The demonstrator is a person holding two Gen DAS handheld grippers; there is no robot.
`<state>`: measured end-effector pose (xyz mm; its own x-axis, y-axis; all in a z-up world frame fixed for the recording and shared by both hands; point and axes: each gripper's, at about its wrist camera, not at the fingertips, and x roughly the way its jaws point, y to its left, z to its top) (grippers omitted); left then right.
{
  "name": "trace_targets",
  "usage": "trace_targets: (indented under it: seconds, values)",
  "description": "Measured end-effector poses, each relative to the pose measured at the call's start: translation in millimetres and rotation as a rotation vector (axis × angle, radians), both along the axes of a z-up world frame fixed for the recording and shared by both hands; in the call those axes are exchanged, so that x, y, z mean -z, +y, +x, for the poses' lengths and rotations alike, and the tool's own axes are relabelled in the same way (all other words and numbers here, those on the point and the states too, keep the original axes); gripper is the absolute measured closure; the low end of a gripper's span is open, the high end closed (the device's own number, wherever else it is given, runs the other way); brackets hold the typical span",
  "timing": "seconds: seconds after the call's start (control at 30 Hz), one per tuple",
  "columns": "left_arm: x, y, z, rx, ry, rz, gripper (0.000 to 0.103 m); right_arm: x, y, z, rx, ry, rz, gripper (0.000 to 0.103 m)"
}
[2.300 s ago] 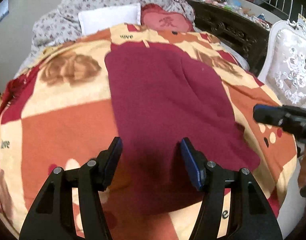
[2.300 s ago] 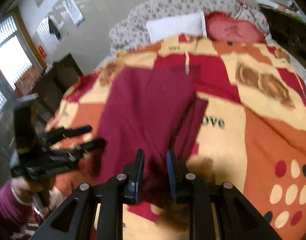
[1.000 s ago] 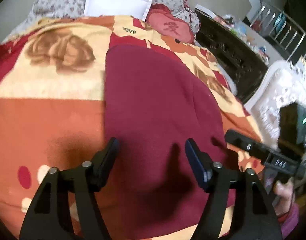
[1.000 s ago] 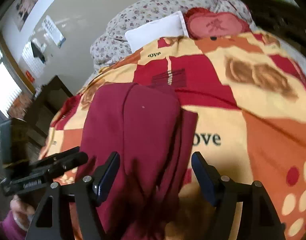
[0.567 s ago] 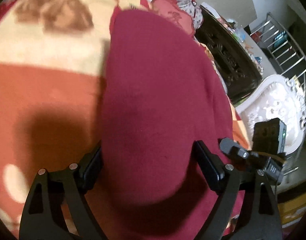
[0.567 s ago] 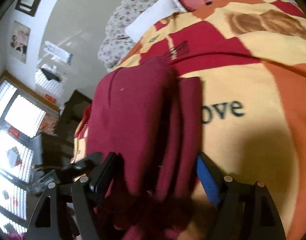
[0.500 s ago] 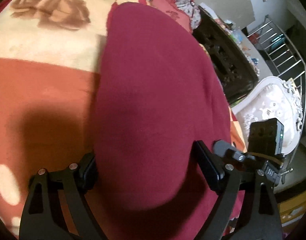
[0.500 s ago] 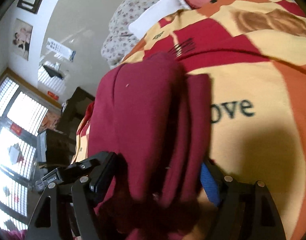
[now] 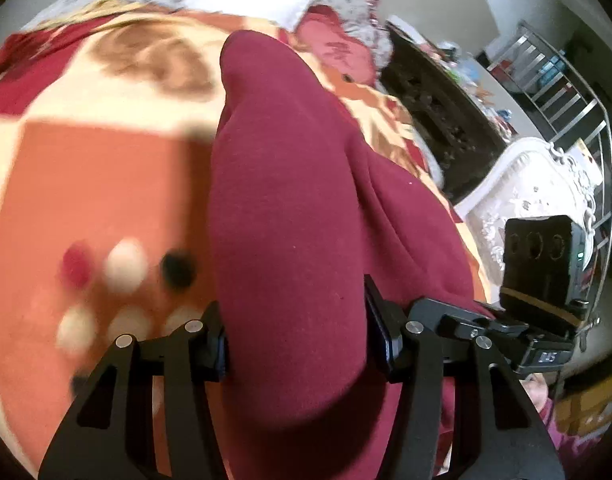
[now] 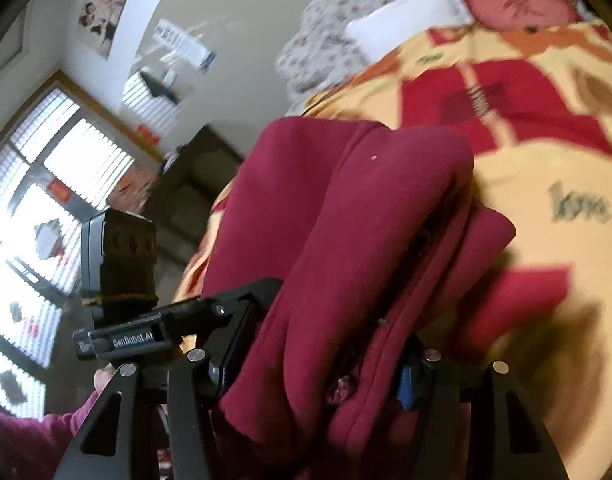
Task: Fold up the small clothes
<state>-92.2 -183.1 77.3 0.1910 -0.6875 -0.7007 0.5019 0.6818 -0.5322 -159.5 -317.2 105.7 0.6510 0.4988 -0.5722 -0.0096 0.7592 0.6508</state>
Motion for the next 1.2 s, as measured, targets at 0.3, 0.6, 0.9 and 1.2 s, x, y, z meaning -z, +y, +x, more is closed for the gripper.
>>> trace_targets:
  seconds: [0.3,0.6,0.9,1.2]
  values:
    - [21,56,-24,-0.126,0.019,0.146,0.049,18,33,-12,0.030,0.129,-0.124,0.043]
    - [6,46,-50,-0.162,-0.137,0.237,0.049,-35,93,-34,-0.141,-0.030,-0.287,0.059]
    - [20,31,-68,-0.175,-0.273,0.342,0.045,29,80,-54,-0.126,0.098,-0.350,0.081]
    - [14,39,-71,-0.235,-0.280,0.355,0.045,-21,82,-57,-0.046,0.009,-0.384,0.078]
